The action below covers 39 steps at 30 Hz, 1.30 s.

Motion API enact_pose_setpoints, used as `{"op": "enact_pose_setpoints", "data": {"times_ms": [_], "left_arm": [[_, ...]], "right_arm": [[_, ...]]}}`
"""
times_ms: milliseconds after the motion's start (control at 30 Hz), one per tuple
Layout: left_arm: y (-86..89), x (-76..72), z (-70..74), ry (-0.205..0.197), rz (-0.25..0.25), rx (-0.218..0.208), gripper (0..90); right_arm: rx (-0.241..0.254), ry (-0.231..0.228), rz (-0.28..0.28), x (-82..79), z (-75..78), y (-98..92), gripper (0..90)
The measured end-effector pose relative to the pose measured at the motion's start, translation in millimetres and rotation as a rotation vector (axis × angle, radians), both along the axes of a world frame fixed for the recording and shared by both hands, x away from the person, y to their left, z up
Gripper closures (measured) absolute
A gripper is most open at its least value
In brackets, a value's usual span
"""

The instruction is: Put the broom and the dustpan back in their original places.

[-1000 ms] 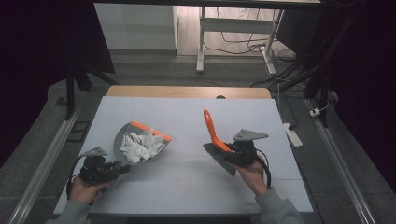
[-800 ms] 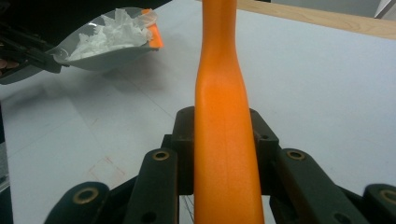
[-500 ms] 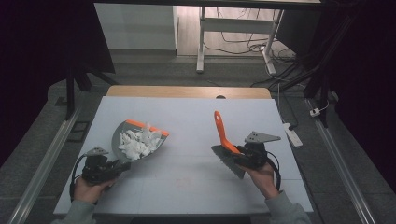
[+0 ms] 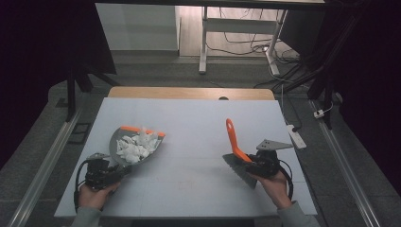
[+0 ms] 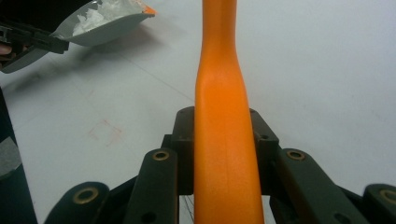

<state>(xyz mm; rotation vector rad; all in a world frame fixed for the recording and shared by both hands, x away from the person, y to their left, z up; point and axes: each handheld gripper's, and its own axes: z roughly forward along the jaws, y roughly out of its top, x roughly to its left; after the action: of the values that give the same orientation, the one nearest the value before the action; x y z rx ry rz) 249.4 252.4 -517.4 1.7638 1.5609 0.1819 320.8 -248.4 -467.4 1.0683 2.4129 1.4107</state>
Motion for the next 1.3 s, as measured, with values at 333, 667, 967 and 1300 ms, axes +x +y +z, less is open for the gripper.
{"op": "enact_pose_setpoints", "data": {"times_ms": [333,667,967,1300], "left_arm": [[-12.6,5.9,-4.2,0.027,0.080,0.003,61.2],[-17.5,14.3,-14.0,0.072,0.101,0.024,61.2],[-21.4,17.1,-17.2,0.075,0.110,0.048,60.9],[-17.2,15.6,-18.6,0.056,0.097,0.061,42.6]], "right_arm": [[-0.020,0.063,0.009,-3.7,-7.7,-6.7,70.1],[-0.075,0.148,-0.012,6.2,-24.3,-7.9,70.0],[-0.085,0.173,-0.050,19.8,-31.7,-16.1,69.3],[-0.130,0.158,-0.057,27.8,-34.7,-22.6,63.7]]}}
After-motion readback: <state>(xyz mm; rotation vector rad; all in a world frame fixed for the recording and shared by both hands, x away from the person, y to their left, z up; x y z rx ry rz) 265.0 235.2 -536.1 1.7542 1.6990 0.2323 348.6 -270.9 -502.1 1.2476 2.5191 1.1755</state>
